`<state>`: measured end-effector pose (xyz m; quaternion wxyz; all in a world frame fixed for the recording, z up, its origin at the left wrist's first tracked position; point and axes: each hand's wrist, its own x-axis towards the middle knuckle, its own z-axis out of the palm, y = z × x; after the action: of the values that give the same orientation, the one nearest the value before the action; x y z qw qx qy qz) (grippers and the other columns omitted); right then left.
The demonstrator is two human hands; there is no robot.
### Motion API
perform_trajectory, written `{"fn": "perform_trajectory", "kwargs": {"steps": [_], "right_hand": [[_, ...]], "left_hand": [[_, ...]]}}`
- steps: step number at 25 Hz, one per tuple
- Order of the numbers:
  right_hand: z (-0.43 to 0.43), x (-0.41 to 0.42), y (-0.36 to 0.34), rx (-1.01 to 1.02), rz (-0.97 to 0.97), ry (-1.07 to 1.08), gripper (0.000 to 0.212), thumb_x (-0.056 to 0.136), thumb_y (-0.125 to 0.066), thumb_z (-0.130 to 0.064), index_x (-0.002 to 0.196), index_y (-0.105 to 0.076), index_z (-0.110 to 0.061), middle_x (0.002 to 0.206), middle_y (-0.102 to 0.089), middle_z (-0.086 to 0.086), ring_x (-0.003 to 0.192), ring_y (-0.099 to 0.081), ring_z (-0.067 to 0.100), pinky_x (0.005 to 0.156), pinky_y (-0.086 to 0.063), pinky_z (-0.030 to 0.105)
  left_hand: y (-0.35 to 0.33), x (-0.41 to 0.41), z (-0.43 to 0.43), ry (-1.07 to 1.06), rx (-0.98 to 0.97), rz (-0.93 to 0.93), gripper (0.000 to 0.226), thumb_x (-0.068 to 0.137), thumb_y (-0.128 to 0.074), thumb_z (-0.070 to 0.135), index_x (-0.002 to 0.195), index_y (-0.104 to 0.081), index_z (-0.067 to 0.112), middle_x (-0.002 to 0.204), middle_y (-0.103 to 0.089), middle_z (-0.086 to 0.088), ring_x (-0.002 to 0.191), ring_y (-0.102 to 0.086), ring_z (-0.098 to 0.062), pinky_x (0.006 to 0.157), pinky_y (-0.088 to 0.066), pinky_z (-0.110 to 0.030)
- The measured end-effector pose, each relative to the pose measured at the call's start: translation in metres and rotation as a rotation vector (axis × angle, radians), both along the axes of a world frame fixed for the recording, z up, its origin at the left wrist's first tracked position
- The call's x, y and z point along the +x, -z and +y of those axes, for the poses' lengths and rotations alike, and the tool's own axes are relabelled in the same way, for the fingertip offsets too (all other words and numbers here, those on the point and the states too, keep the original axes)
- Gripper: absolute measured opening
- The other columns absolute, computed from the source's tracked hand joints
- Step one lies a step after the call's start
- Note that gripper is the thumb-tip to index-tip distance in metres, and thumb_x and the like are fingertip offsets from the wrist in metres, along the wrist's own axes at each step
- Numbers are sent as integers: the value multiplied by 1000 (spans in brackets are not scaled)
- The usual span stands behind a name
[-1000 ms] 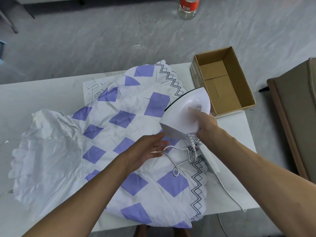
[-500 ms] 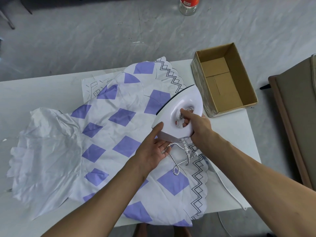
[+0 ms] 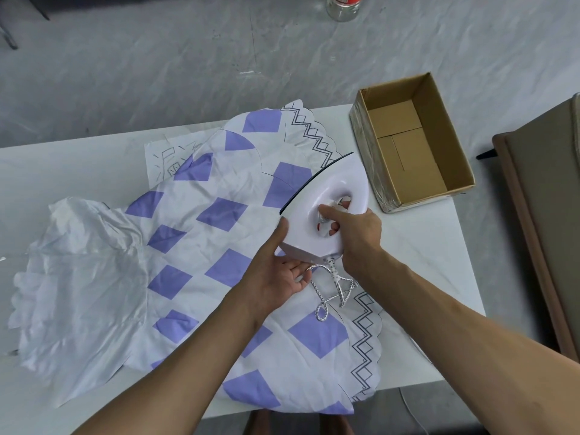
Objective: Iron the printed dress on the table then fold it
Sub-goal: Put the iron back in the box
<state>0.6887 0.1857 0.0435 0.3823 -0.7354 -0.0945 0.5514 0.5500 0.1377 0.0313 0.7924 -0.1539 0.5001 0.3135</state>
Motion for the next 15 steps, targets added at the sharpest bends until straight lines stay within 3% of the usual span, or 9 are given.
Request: {"fn": "perform_trajectory", "kwargs": {"steps": [5,9,12,15], "right_hand": [[3,-2,3,-62,-67,-21,35,60,-88,-23,82,-69,-3,54,-60,7,43,-53,19,44,-46,24],[10,2,3,-105,-45,-45,32,66,-85,-31,66,-66,-6,55,-62,8,48,-56,22,49,-49,28],[15,2,5,-132,5,5,33,70,-83,-32,74,-61,-8,63,-68,12,60,-63,27,65,-56,42],[18,2,4,-130,53,-17,33,71,-84,-29,77,-63,-5,61,-65,10,56,-61,24,61,-55,37]], "left_hand": [[2,6,4,-68,-5,55,53,76,-75,36,120,-60,9,111,-71,-8,99,-68,-18,78,-46,-28],[1,4,7,-71,3,42,67,68,-78,33,127,-57,8,121,-68,-9,107,-66,-20,77,-45,-27],[3,4,9,-69,0,52,73,66,-80,30,130,-56,8,123,-66,-10,109,-65,-20,75,-45,-28],[4,2,10,-72,-8,41,72,67,-80,31,131,-56,8,123,-67,-9,111,-65,-19,79,-44,-27]]}}
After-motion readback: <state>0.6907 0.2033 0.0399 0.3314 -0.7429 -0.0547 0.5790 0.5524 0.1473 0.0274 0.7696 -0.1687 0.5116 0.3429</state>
